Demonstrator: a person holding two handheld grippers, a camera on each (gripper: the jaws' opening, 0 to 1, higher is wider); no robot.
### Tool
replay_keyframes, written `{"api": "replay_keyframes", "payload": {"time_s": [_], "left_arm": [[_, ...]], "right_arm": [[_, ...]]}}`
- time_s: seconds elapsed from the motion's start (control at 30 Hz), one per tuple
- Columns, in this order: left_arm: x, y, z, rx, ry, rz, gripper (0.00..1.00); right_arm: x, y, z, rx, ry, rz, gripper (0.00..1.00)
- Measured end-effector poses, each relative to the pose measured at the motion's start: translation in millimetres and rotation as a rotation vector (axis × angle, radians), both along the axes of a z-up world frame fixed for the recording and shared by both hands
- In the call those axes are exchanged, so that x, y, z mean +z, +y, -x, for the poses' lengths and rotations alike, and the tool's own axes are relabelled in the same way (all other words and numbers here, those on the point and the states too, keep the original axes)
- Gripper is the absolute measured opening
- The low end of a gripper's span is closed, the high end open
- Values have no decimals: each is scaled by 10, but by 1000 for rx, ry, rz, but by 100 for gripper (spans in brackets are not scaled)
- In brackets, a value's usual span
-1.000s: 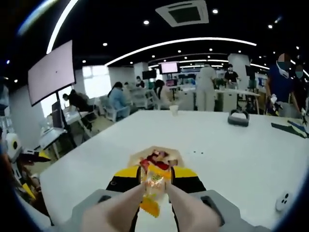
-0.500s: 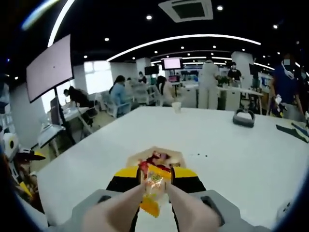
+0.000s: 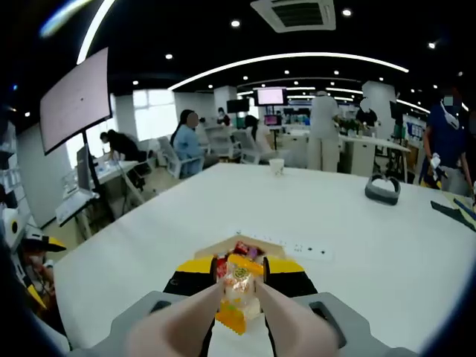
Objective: Place the target food into the container with the food tongs after gripping and lifting it, then release it inside without dropping or visibly crushing the food.
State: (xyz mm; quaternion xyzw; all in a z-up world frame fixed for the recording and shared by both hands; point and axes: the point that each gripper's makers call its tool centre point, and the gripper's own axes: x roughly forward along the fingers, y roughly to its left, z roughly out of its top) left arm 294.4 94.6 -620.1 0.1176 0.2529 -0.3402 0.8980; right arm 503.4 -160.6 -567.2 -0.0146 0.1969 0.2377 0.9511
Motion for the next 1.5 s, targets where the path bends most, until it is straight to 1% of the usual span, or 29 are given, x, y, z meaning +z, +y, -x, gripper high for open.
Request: {"api": "replay_keyframes", "payload": {"time_s": [0.07, 0.1, 0.13, 0.17, 0.27, 0.33, 0.37, 0.4, 0.47, 0.53, 0.57, 0.63, 0.7, 0.77, 0.87, 1.0, 1.03, 1.13, 1.2, 1.27, 1.37, 1.4, 1.43, 1.5], "left_arm": [[-14, 24, -30, -4, -13, -28, 99], [-18, 48, -62, 7, -19, -34, 99], [-11, 63, -83, 20, -18, -27, 99], [16, 66, -93, 37, -13, -6, 99], [41, 21, -75, 28, -11, 16, 99], [9, 20, -68, 12, -13, -10, 99], [-6, 43, -80, 17, -18, -24, 99], [-7, 78, -101, 32, -22, -26, 99], [19, 112, -123, 64, -25, -6, 99], [78, 98, -96, 71, -26, 17, 99], [81, 87, -86, 68, -29, 19, 99], [43, 101, -87, 69, -27, 0, 99], [26, 124, -103, 80, -27, -5, 99], [46, 130, -107, 94, -22, 7, 99], [97, 105, -87, 88, -31, 12, 99], [80, 133, -122, 97, -37, -2, 99], [76, 144, -133, 105, -31, 0, 99], [126, 123, -103, 101, -34, 9, 99], [110, 107, -92, 93, -28, 9, 99], [61, 115, -105, 86, -26, -15, 99], [72, 117, -118, 85, -22, -16, 99], [111, 124, -106, 88, -26, -23, 99], [161, 127, -106, 96, -40, -11, 99], [173, 129, -102, 104, -40, 2, 99]], "right_arm": [[20, 8, -46, 2, -6, -7, 23], [25, 20, -81, 2, -8, -11, 23], [26, 28, -97, 2, -6, -8, 23], [32, 46, -101, 7, 0, -9, 23], [47, 79, -117, 16, 1, -2, 23], [29, 83, -173, 18, 0, 2, 23], [21, 85, -187, 19, 1, 2, 23], [-1, 94, -244, 21, 2, -1, 23], [-12, 111, -261, 24, 8, 1, 23], [-5, 146, -286, 38, 13, 9, 23], [-3, 151, -302, 42, 12, 16, 23], [-6, 149, -339, 46, 11, 19, 23], [-23, 143, -433, 49, 9, 23, 23], [-36, 148, -476, 47, 19, 19, 23], [-59, 167, -511, 59, 30, 33, 23], [-95, 198, -614, 75, 32, 47, 23], [-97, 213, -632, 76, 35, 48, 23], [-82, 272, -658, 92, 41, 59, 23], [-93, 302, -683, 109, 43, 69, 23], [-105, 323, -736, 114, 40, 69, 23], [-100, 355, -731, 115, 45, 63, 23], [-97, 368, -726, 118, 47, 61, 23], [-97, 382, -720, 125, 46, 70, 23], [-88, 388, -721, 132, 42, 71, 23]]}}
